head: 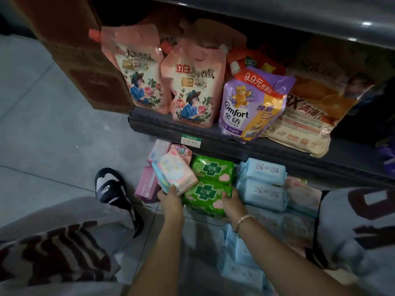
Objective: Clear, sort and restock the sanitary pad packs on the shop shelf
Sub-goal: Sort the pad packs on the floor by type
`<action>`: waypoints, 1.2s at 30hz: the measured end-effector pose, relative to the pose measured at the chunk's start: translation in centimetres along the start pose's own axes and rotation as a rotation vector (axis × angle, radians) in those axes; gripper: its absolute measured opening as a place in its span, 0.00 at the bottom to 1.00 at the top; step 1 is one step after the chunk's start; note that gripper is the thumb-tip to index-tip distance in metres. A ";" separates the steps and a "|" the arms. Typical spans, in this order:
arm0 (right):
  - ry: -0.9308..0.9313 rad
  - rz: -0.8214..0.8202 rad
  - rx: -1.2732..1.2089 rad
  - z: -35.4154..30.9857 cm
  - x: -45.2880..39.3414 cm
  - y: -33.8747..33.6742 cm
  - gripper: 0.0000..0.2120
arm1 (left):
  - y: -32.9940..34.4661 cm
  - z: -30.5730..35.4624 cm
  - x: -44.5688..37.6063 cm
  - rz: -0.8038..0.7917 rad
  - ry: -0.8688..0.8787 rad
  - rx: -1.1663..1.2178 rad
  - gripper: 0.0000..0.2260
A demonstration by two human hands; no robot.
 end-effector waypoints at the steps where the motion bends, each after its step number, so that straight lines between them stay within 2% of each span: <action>1: 0.009 0.002 0.007 -0.2 -0.2 0.1 0.17 | -0.2 -0.1 -0.2 0.008 0.010 -0.008 0.19; 4: 0.041 -0.029 0.035 -0.3 -0.8 1.1 0.15 | -0.8 -0.6 -0.4 0.031 0.021 -0.032 0.18; 8: 0.002 -0.031 0.063 -0.5 -1.8 1.5 0.18 | -0.8 -0.5 -0.5 0.031 0.071 -0.041 0.16; 12: -0.047 0.011 -0.016 -0.5 -2.7 0.7 0.19 | -0.4 -0.4 -1.1 0.021 0.114 -0.048 0.10; 16: 0.010 -0.005 -0.192 0.5 -3.3 1.1 0.27 | 0.4 -1.5 -0.9 -0.033 0.114 -0.087 0.08; 20: 0.053 -0.051 -0.230 0.6 -2.9 1.8 0.29 | 1.2 -2.5 -0.5 -0.075 0.094 -0.059 0.15; 23: 0.075 -0.081 -0.239 0.5 -2.8 1.7 0.30 | 1.3 -2.4 -0.4 -0.091 0.094 -0.039 0.16; 27: -0.002 -0.061 -0.098 -0.3 -1.9 0.6 0.27 | 1.2 -2.2 0.0 -0.114 0.151 -0.083 0.14; 31: -0.167 -0.056 0.024 -2.2 -0.1 -0.6 0.25 | 1.4 -1.4 1.6 -0.148 0.210 -0.114 0.14; 34: -0.268 -0.107 -0.016 -3.8 1.1 -0.7 0.24 | 2.4 -0.4 3.5 -0.216 0.253 -0.157 0.13; 36: -0.251 -0.146 -0.113 -4.2 1.8 -0.9 0.27 | 3.1 0.2 4.6 -0.272 0.276 -0.169 0.12</action>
Point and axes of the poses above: each hand's wrist, its own x-axis away from the middle knuckle, its own y-axis out of the palm, z = x × y, the point moved 9 cm from there along -x, towards the middle knuckle, and after that the axes turned 1 degree about x, right-handed, at the moved point
